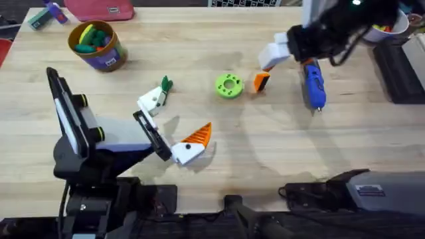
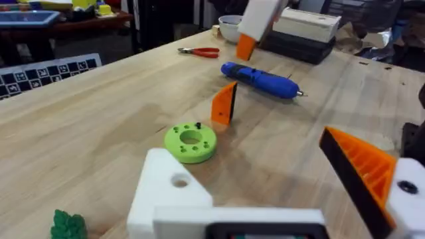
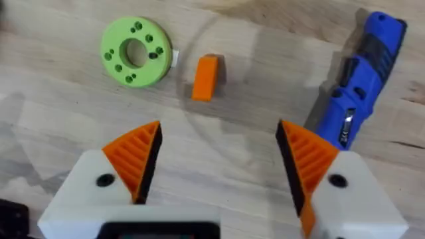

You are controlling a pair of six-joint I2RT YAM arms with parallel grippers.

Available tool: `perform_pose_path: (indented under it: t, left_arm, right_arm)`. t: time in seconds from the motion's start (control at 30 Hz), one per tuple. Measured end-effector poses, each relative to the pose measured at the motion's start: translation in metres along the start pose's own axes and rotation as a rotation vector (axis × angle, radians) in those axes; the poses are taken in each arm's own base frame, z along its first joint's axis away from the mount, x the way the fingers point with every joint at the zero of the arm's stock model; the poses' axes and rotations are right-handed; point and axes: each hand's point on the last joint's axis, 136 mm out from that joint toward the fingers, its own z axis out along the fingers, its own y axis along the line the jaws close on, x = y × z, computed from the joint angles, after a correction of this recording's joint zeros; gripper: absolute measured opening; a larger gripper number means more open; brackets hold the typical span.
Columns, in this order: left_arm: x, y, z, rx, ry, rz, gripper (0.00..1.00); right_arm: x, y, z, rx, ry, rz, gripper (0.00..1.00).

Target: Pick up the gripper from the table and insert it into the empty holder that is missing its gripper. Then pick up a screw, insert it into the mounting hole, and use the screwdriver to tighten it. Finally, clean up the table by picking up the vegetable and placing it into the bucket.

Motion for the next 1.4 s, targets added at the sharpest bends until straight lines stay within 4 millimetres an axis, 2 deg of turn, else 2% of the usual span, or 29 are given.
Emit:
perform_pose_path:
  t: [0.13, 0.33, 0.57, 0.7, 0.8, 1.1, 1.27, 1.3, 1.4]
  left_arm:
    - [0.0, 0.0, 0.0, 0.0, 0.0, 0.0, 0.985]
    - [0.0, 0.0, 0.0, 0.0, 0.0, 0.0, 0.985]
    - [0.0, 0.0, 0.0, 0.0, 0.0, 0.0, 0.985]
    - [0.0, 0.0, 0.0, 0.0, 0.0, 0.0, 0.985]
    - [0.0, 0.0, 0.0, 0.0, 0.0, -0.001, 0.985]
    - [0.0, 0.0, 0.0, 0.0, 0.0, 0.0, 0.985]
    - [0.0, 0.0, 0.0, 0.0, 0.0, 0.0, 0.985]
    - [0.0, 0.0, 0.0, 0.0, 0.0, 0.0, 0.985]
    - [0.0, 0.0, 0.0, 0.0, 0.0, 0.0, 0.985]
  right_arm:
    - [-0.006, 0.003, 0.021, 0.006, 0.055, 0.02, 0.993]
    - [0.002, 0.003, 0.057, 0.021, 0.165, 0.036, 0.993]
    - [-0.001, 0.003, 0.084, 0.026, 0.2, 0.04, 0.993]
    - [-0.001, 0.003, 0.089, 0.028, 0.208, 0.056, 0.983]
    - [-0.001, 0.003, 0.091, 0.031, 0.21, 0.072, 0.915]
    - [-0.003, 0.009, 0.093, 0.028, 0.199, 0.078, 0.855]
    - [-0.002, 0.018, 0.095, 0.023, 0.2, 0.056, 0.757]
    - [-0.002, 0.019, 0.096, 0.024, 0.206, 0.053, 0.694]
    - [-0.001, 0.019, 0.097, 0.024, 0.207, 0.053, 0.627]
